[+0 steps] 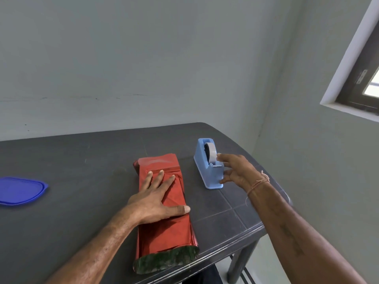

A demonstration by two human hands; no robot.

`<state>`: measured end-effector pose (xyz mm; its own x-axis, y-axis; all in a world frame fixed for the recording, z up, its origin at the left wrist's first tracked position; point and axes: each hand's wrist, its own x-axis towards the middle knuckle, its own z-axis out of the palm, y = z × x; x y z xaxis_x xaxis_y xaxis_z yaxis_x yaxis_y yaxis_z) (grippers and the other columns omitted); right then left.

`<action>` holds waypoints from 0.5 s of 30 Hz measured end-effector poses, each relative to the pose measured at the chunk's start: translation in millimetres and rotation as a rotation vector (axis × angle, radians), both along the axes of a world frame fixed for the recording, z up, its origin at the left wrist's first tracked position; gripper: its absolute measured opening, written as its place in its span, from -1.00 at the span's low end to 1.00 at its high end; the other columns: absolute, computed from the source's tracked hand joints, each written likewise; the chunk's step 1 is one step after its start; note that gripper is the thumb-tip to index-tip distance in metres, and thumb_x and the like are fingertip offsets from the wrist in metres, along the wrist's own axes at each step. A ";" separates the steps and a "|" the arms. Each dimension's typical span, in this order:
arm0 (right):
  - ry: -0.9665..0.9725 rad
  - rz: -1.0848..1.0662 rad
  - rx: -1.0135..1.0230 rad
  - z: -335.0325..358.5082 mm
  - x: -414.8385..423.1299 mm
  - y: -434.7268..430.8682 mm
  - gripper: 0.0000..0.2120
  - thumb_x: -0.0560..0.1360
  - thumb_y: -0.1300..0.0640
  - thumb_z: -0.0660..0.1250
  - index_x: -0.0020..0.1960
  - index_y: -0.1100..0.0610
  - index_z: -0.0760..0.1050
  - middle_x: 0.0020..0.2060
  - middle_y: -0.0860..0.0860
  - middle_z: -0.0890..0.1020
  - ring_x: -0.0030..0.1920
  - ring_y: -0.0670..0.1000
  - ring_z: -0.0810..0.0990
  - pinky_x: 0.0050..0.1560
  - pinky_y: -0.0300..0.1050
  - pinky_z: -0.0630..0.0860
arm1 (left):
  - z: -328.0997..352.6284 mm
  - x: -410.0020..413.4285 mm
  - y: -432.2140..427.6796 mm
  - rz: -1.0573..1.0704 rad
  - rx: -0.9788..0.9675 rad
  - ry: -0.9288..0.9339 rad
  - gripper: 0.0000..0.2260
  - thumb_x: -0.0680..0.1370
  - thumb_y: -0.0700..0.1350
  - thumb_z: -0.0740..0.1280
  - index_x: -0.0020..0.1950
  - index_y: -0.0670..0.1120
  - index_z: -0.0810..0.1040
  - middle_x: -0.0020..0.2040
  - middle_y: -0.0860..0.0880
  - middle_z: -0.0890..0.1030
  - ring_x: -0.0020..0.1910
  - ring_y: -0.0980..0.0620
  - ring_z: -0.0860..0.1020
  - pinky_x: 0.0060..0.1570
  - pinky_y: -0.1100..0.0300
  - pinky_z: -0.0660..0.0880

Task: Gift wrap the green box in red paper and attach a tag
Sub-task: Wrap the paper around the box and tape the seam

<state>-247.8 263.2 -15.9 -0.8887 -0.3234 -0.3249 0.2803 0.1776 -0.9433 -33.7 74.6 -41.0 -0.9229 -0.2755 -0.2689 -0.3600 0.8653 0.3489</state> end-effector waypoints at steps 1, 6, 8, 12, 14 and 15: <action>0.007 -0.010 -0.019 -2.9 0.1 0.7 -0.67 0.51 0.12 0.48 0.18 0.30 0.59 0.30 0.25 0.56 0.18 0.35 0.61 -0.34 0.04 0.63 | -0.6 -0.1 -0.5 0.001 0.003 0.001 0.14 0.16 0.70 0.12 0.62 0.32 -0.22 0.61 0.21 -0.37 0.56 0.07 -0.46 0.53 -0.29 0.10; 0.045 -0.062 -0.021 -14.3 7.8 3.7 -0.73 0.51 0.15 0.47 0.12 0.31 0.58 0.18 0.22 0.60 0.05 0.18 0.63 -0.07 0.12 0.66 | -1.9 -0.5 -1.0 -0.002 0.004 0.002 0.20 0.08 0.74 0.06 0.62 0.32 -0.24 0.61 0.21 -0.38 0.56 0.05 -0.46 0.53 -0.30 0.08; 0.034 -0.072 -0.020 -19.8 9.2 5.9 -0.64 0.52 0.15 0.48 0.21 0.33 0.54 0.22 0.19 0.58 0.18 0.20 0.60 0.10 0.20 0.66 | -1.6 -1.0 -0.8 -0.004 0.005 -0.002 0.23 0.04 0.76 0.04 0.61 0.32 -0.24 0.60 0.21 -0.38 0.56 0.05 -0.46 0.52 -0.31 0.08; 0.049 -0.091 -0.027 -26.3 10.9 8.5 -0.59 0.51 0.13 0.48 0.25 0.34 0.53 0.26 0.16 0.56 0.25 0.18 0.55 0.14 0.16 0.63 | -1.5 -1.2 -1.6 -0.002 0.004 -0.004 0.23 0.04 0.76 0.04 0.61 0.32 -0.24 0.60 0.22 -0.38 0.56 0.06 -0.46 0.53 -0.30 0.07; 0.064 -0.111 -0.023 -31.0 11.3 8.1 -0.61 0.50 0.13 0.49 0.21 0.35 0.54 0.25 0.18 0.57 0.24 0.17 0.57 0.13 0.13 0.64 | -1.9 -0.9 -2.1 -0.002 0.003 -0.001 0.21 0.05 0.76 0.05 0.61 0.33 -0.23 0.60 0.22 -0.38 0.56 0.07 -0.46 0.54 -0.29 0.07; 0.072 -0.118 -0.017 -33.0 12.9 8.3 -0.63 0.50 0.13 0.49 0.18 0.34 0.53 0.24 0.19 0.57 0.24 0.18 0.57 0.14 0.12 0.64 | -2.3 -0.9 -2.2 -0.003 0.004 0.001 0.21 0.06 0.76 0.05 0.61 0.33 -0.23 0.60 0.22 -0.38 0.56 0.07 -0.46 0.55 -0.29 0.07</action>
<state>-234.9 271.5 -48.9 -0.9416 -0.2205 -0.2546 0.2301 0.1312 -0.9643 -34.6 72.5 -43.2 -0.9239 -0.2716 -0.2696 -0.3572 0.8648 0.3529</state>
